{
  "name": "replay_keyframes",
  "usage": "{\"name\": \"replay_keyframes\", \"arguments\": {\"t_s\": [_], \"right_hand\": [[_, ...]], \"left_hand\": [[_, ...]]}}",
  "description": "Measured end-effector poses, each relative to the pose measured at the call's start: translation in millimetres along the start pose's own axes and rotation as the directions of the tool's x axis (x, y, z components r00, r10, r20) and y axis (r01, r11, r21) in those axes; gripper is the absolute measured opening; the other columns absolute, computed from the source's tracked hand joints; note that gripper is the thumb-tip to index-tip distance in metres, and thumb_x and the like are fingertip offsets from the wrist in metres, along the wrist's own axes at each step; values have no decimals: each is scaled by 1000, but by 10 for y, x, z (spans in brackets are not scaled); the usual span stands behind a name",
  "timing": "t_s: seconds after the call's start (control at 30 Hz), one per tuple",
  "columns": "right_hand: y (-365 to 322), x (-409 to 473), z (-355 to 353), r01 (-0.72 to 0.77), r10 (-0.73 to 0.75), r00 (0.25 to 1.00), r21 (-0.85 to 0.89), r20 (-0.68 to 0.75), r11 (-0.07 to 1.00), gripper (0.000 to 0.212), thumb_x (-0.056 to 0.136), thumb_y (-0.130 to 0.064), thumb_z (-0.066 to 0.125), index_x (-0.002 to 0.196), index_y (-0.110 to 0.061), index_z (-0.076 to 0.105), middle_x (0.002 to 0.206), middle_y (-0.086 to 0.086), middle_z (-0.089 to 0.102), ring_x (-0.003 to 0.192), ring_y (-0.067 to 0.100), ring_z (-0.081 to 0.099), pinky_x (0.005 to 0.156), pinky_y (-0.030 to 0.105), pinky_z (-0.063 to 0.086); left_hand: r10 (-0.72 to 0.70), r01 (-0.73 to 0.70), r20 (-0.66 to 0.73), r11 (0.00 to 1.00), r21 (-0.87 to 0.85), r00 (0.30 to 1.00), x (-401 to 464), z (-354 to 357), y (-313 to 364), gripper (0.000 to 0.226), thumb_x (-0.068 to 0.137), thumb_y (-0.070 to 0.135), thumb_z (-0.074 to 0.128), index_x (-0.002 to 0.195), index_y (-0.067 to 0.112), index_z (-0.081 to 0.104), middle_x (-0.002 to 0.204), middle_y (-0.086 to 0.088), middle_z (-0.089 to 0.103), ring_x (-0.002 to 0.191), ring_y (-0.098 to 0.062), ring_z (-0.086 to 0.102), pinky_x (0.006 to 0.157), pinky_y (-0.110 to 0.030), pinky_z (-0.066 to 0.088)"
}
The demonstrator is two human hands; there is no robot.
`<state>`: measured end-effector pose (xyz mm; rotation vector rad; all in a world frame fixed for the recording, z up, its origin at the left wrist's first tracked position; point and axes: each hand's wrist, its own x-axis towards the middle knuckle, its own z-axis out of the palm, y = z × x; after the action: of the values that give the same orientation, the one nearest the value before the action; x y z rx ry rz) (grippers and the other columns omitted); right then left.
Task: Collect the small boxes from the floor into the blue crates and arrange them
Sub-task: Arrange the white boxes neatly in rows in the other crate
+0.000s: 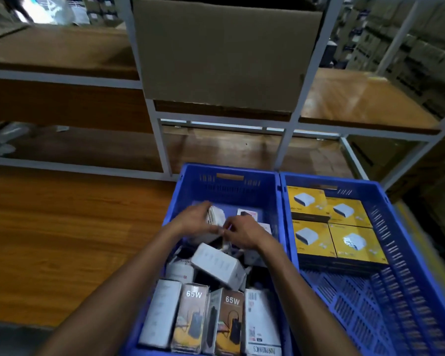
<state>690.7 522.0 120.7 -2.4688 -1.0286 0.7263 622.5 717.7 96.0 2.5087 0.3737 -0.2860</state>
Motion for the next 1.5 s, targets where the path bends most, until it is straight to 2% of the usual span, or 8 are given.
{"name": "replay_keyframes", "arguments": {"t_s": [0.2, 0.4, 0.63, 0.9, 1.0, 1.1, 1.33, 1.5], "right_hand": [[-146, 17, 16, -5, 138, 934, 374, -329, 928, 59, 77, -47, 87, 112, -20, 50, 104, -6, 64, 92, 17, 63, 74, 35, 51], [-310, -7, 9, 51, 130, 922, 447, -364, 893, 60, 85, -46, 79, 132, -26, 48, 120, -8, 60, 106, 14, 61, 76, 28, 54], [-390, -53, -81, -56, 270, 962, 933, -45, 355, 42, 109, -47, 41, 124, -19, 69, 109, 13, 78, 103, 34, 73, 80, 44, 63], [-259, -31, 41, 215, 99, 849, 510, -519, 833, 75, 76, -68, 81, 136, -32, 53, 131, -10, 60, 113, 0, 61, 87, 19, 52], [-248, 0, 15, 227, 59, 856, 477, -514, 849, 77, 75, -72, 78, 136, -31, 55, 131, -8, 58, 117, 7, 61, 93, 25, 54], [-319, -10, -90, 182, 215, 906, 795, -365, 579, 45, 93, -63, 66, 123, -29, 67, 119, 3, 72, 104, 21, 73, 80, 39, 64], [-194, 27, -151, -69, 300, 949, 993, 96, -100, 70, 102, -66, 42, 128, -7, 69, 112, 22, 71, 83, 31, 67, 60, 37, 60], [-161, 102, -122, -110, 247, 958, 982, 146, -153, 74, 105, -67, 33, 128, -7, 69, 119, 24, 72, 98, 37, 69, 85, 51, 60]], "left_hand": [[-138, -28, -163, 672, -740, 977, -95, -111, -26, 74, 78, 68, 78, 138, 40, 45, 134, -1, 61, 118, -22, 65, 90, -48, 63], [-175, 28, -72, 511, -859, 982, -221, -219, 98, 41, 101, 67, 48, 121, 33, 57, 126, -3, 65, 115, -27, 67, 79, -45, 65], [-131, 11, -44, 394, -919, 990, -258, -300, 109, 33, 104, 44, 59, 127, 20, 60, 124, -14, 71, 113, -33, 69, 87, -43, 62], [-182, -104, -177, 353, -930, 967, -230, -301, 183, 39, 98, 44, 70, 122, 14, 62, 119, -14, 72, 107, -28, 73, 75, -36, 63], [-245, -48, -139, 346, -937, 959, -180, -319, 187, 53, 97, 58, 63, 123, 12, 59, 118, -15, 71, 104, -26, 73, 73, -36, 64], [-233, -26, -113, 348, -937, 966, -184, -388, 152, 54, 103, 59, 52, 123, 10, 59, 116, -15, 70, 96, -24, 72, 76, -35, 63], [-38, -107, -156, 572, -813, 987, -242, -405, 132, 33, 104, 55, 53, 124, 30, 62, 117, -2, 69, 80, -19, 56, 70, -32, 52], [-14, -157, -192, 522, -838, 981, -226, -429, 188, 30, 106, 42, 57, 132, 28, 62, 111, -5, 72, 95, -17, 68, 79, -31, 60]]}}
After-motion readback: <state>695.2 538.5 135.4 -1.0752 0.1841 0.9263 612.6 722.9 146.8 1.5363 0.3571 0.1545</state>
